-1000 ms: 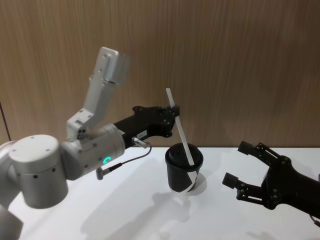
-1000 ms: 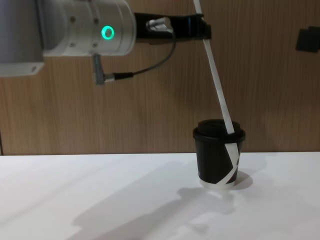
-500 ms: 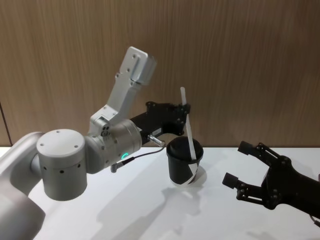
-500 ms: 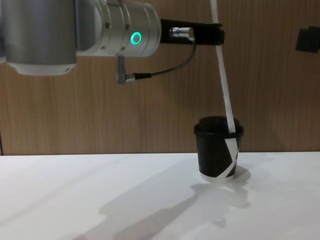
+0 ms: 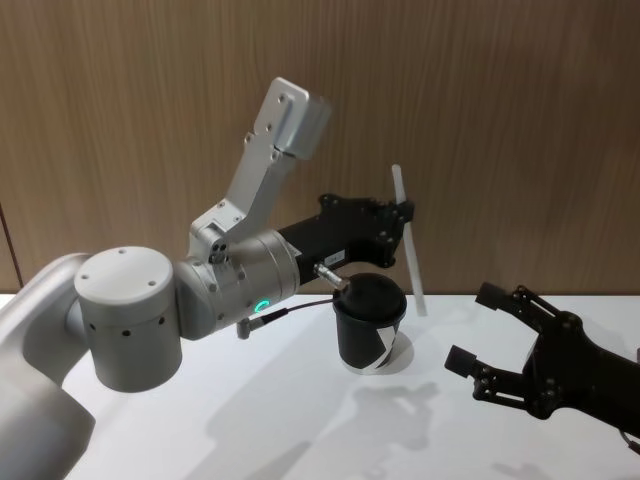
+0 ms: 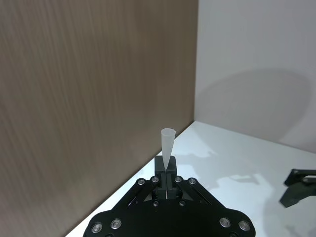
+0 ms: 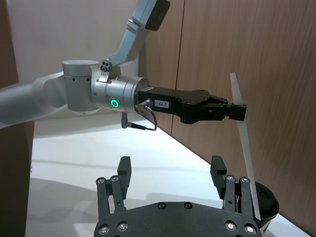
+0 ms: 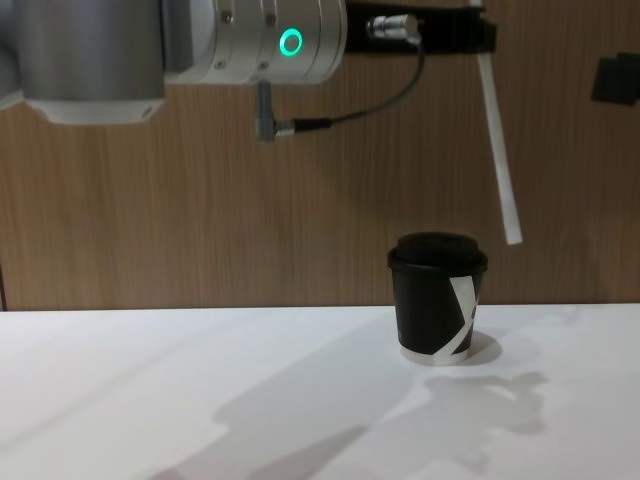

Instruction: Pick up the straw with one hand, pass it to the other hand, and insert it into the cup.

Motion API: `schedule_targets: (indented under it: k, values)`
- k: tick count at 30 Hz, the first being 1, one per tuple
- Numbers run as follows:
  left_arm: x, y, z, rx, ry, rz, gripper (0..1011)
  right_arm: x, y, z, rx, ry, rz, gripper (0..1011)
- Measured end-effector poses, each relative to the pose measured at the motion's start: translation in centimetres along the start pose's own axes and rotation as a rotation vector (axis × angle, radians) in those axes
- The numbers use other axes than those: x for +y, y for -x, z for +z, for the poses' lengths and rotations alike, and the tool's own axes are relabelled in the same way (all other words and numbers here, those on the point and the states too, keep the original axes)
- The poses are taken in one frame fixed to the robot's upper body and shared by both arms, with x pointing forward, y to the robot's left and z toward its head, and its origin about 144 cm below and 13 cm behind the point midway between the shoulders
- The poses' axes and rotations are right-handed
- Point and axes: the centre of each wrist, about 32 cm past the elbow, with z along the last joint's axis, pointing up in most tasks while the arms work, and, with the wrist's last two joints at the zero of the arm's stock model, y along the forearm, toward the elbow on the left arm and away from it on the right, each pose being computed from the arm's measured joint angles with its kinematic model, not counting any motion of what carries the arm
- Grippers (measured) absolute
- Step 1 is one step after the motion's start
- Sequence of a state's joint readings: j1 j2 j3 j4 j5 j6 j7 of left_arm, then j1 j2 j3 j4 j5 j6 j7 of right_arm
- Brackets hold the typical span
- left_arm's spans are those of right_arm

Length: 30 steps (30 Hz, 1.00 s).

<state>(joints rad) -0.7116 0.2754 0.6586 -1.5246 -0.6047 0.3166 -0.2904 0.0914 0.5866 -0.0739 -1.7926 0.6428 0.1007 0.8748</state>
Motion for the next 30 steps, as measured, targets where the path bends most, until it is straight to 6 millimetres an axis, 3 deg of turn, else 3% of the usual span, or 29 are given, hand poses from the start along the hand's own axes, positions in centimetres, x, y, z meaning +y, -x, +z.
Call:
schedule_targets:
  k: [17, 30]
  values:
    - [0.32, 0.30, 1.02, -0.047, 0.056, 0.008, 8, 0.00, 0.00, 0.00, 0.000, 0.000, 0.000, 1001]
    - [-0.57, 0.26, 1.11, -0.127, 0.054, 0.070, 8, 0.00, 0.00, 0.00, 0.000, 0.000, 0.000, 1001]
